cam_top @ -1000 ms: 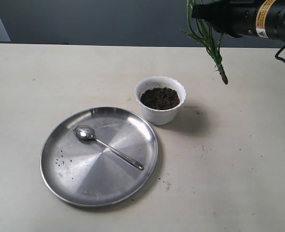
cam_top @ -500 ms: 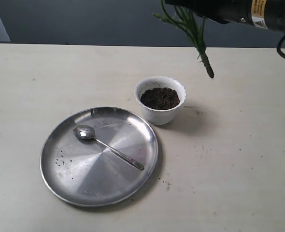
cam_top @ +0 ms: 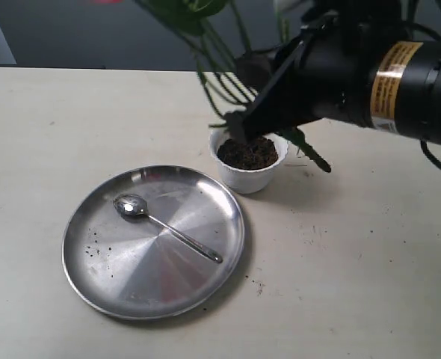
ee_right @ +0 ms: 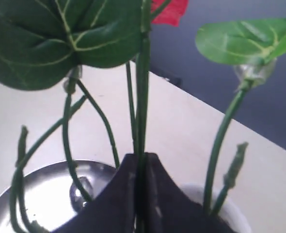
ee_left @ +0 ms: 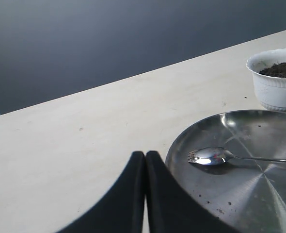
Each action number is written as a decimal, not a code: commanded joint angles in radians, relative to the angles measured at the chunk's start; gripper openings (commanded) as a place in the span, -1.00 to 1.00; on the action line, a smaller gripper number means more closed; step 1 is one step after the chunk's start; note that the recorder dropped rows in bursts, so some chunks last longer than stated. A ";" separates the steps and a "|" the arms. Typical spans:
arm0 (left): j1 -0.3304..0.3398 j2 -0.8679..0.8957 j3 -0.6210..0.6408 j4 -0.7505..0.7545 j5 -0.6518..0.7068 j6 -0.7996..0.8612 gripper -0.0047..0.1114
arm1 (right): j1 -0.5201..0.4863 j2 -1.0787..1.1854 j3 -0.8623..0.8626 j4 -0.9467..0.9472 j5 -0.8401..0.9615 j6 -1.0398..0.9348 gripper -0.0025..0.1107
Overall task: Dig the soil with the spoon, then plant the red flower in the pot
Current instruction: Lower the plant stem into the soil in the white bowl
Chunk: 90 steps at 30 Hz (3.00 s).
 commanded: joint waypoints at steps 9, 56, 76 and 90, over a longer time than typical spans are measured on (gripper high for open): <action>-0.005 -0.001 -0.002 -0.006 -0.013 -0.002 -0.91 | 0.035 0.024 0.286 1.258 -0.852 -1.024 -0.96; -0.005 -0.001 -0.002 -0.006 -0.013 -0.002 -0.91 | -0.357 0.956 -0.094 0.633 -1.193 -0.392 -0.97; -0.005 -0.001 -0.002 -0.006 -0.013 -0.002 -0.91 | -0.357 0.956 -0.094 0.599 -1.102 -0.394 -0.55; -0.005 -0.001 -0.002 -0.006 -0.013 -0.002 -0.91 | -0.359 0.865 -0.038 0.669 -1.103 -0.454 -0.52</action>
